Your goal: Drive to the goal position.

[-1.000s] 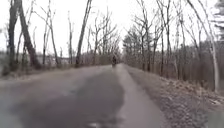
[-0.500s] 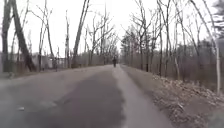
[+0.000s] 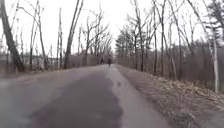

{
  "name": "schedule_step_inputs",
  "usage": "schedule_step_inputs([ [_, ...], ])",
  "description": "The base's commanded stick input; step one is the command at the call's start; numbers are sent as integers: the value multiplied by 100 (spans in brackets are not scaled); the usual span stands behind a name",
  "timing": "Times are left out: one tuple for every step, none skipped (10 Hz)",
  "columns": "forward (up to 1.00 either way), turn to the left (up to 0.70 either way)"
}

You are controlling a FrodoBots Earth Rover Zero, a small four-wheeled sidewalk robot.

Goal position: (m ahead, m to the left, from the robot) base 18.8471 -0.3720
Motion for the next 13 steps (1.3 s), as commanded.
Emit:
schedule_step_inputs([
  [85, 0],
  [85, 0],
  [85, 0],
  [85, 0],
  [85, 0],
  [85, 0],
  [85, 0],
  [85, 0],
  [85, 0],
  [85, 0],
  [85, 0],
  [85, 0],
  [85, 0],
])
